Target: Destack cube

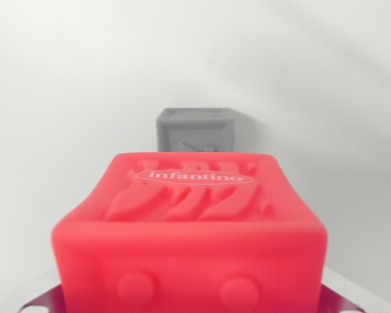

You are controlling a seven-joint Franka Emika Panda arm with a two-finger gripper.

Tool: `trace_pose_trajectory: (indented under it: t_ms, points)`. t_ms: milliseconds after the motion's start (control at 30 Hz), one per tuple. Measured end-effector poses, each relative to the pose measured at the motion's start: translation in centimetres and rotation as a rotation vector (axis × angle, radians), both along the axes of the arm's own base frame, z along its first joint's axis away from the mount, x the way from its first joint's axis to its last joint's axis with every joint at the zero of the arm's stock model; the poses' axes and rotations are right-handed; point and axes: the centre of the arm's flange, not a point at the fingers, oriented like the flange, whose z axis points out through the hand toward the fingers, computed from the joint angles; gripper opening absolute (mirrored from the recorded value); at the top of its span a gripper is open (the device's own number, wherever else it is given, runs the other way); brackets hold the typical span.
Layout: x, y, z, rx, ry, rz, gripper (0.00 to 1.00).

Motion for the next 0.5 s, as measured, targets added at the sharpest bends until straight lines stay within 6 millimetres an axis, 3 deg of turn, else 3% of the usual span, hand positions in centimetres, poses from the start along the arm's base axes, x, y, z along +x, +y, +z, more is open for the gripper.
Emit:
trace_pose_trajectory:
  t_ms: [500]
  points:
    - [-2.6,1.0,-0.6,0.003,0.009,-0.106,0.0]
